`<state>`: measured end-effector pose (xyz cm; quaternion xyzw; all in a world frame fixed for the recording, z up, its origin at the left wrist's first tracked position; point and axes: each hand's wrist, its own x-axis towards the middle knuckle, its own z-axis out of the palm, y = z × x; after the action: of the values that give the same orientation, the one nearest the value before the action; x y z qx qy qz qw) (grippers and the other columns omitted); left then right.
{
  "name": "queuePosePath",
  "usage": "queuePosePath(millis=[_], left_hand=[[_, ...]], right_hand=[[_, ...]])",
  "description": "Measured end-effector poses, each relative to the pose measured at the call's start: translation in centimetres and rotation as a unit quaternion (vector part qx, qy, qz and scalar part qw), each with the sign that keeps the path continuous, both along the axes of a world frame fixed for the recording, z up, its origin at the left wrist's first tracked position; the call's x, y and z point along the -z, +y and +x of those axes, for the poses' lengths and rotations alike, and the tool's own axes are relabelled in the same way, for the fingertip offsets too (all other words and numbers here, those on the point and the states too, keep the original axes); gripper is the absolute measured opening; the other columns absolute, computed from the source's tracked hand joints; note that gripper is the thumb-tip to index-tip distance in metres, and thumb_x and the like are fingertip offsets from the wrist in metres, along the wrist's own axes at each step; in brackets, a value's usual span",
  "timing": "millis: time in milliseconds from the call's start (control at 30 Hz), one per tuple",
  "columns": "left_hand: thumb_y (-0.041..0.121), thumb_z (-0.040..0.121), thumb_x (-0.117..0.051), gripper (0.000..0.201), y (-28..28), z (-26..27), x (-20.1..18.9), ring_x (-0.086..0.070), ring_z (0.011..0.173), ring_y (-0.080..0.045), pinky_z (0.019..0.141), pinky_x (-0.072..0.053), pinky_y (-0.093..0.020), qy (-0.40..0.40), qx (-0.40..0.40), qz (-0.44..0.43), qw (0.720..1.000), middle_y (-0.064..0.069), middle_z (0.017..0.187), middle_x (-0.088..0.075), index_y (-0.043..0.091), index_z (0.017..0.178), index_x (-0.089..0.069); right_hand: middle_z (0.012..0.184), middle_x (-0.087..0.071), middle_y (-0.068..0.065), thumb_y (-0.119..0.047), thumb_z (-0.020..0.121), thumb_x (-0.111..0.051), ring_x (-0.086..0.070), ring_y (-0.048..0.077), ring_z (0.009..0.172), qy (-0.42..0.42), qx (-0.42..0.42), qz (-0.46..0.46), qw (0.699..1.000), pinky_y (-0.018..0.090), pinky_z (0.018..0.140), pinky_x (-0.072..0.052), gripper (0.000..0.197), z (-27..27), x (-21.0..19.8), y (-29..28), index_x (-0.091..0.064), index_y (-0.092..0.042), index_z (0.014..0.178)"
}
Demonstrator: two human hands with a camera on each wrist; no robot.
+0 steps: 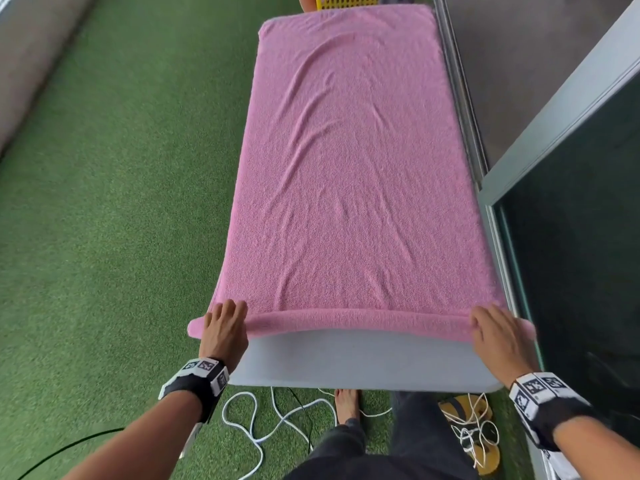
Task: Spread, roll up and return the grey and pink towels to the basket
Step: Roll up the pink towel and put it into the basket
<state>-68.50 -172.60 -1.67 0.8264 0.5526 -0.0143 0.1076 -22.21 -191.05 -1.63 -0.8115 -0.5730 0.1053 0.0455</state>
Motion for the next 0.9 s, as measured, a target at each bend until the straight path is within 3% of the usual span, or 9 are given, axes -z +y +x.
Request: queuePosePath(millis=[167,267,367,433,533,667,767,833,900], left_hand=[[-0.017,0.041,-0.057,0.059,-1.2,0.7,1.1,-0.033,0.078,-0.022,0.063,-0.042,-0.039,-0.074,-0.005,-0.01,0.997,-0.011,0.087,-0.045,0.006,0.094,-0.046],[-0.013,0.049,-0.067,0.062,-1.5,0.9,1.3,-0.039,0.087,-0.026,0.074,-0.046,-0.046,-0.058,-0.018,0.0,0.998,-0.015,0.098,-0.054,0.004,0.107,-0.054],[-0.008,0.06,-0.063,0.046,-1.3,0.8,1.7,-0.043,0.09,-0.025,0.078,-0.046,-0.044,-0.063,-0.012,0.014,0.998,-0.012,0.099,-0.061,0.007,0.103,-0.058],[0.005,0.067,-0.048,0.03,-1.1,0.8,1.4,-0.05,0.086,-0.025,0.077,-0.045,-0.04,-0.063,-0.004,0.018,0.998,-0.009,0.092,-0.064,0.01,0.093,-0.06],[0.02,0.075,-0.036,0.027,0.0,1.1,0.6,-0.058,0.074,-0.028,0.068,-0.047,-0.041,-0.033,0.007,-0.006,0.999,-0.005,0.078,-0.065,0.012,0.079,-0.062],[0.029,0.083,-0.029,0.027,3.1,2.5,-0.5,-0.051,0.065,-0.025,0.065,-0.04,-0.038,-0.022,-0.019,-0.025,0.999,-0.002,0.071,-0.053,0.013,0.077,-0.05],[0.011,0.078,-0.046,0.011,4.7,3.2,-0.8,-0.044,0.074,-0.026,0.069,-0.043,-0.044,-0.009,-0.061,0.011,0.998,-0.007,0.083,-0.047,0.01,0.089,-0.049],[-0.002,0.068,-0.048,0.022,4.8,3.3,-0.2,-0.045,0.072,-0.026,0.067,-0.047,-0.048,0.001,-0.038,-0.009,0.999,-0.01,0.081,-0.049,0.008,0.087,-0.049],[-0.01,0.059,-0.053,0.034,4.2,3.7,0.3,-0.044,0.074,-0.026,0.069,-0.048,-0.047,-0.001,-0.025,-0.04,0.999,-0.011,0.084,-0.049,0.005,0.089,-0.051]], right_hand=[[0.1,-0.057,-0.004,-0.006,0.069,-0.071,-0.053,0.02,0.092,0.034,0.001,-0.051,0.998,0.04,0.08,-0.05,0.036,0.6,0.8,-0.5,-0.056,-0.023,0.098],[0.113,-0.057,-0.003,-0.016,0.069,-0.076,-0.055,0.02,0.102,0.036,-0.032,-0.076,0.996,0.042,0.088,-0.051,0.043,1.3,0.9,-0.8,-0.059,-0.021,0.107],[0.116,-0.058,-0.001,-0.01,0.067,-0.08,-0.059,0.022,0.105,0.04,-0.041,-0.05,0.997,0.045,0.091,-0.053,0.048,1.6,1.2,-1.6,-0.064,-0.017,0.111],[0.109,-0.063,-0.001,0.0,0.066,-0.077,-0.061,0.023,0.097,0.036,-0.028,-0.023,0.999,0.045,0.085,-0.054,0.044,1.4,1.2,-1.6,-0.068,-0.015,0.107],[0.097,-0.072,-0.001,-0.003,0.071,-0.074,-0.063,0.024,0.086,0.007,-0.004,-0.022,1.0,0.043,0.081,-0.045,0.029,1.3,1.2,0.1,-0.074,-0.018,0.096],[0.102,-0.07,0.001,-0.014,0.087,-0.056,-0.061,0.025,0.093,0.0,0.023,-0.003,1.0,0.041,0.083,-0.038,0.02,2.3,0.9,3.0,-0.07,-0.02,0.101],[0.09,-0.055,0.002,-0.008,0.079,-0.065,-0.049,0.025,0.083,-0.016,0.033,0.028,0.999,0.042,0.074,-0.041,0.016,2.6,0.6,4.1,-0.059,-0.02,0.087],[0.084,-0.048,-0.003,-0.003,0.073,-0.07,-0.046,0.02,0.079,-0.004,-0.002,0.0,1.0,0.04,0.069,-0.043,0.031,2.4,0.7,3.9,-0.048,-0.024,0.08],[0.091,-0.049,-0.002,-0.006,0.067,-0.072,-0.049,0.02,0.083,0.002,-0.013,-0.029,0.999,0.038,0.071,-0.046,0.037,2.3,0.7,3.6,-0.049,-0.024,0.088]])
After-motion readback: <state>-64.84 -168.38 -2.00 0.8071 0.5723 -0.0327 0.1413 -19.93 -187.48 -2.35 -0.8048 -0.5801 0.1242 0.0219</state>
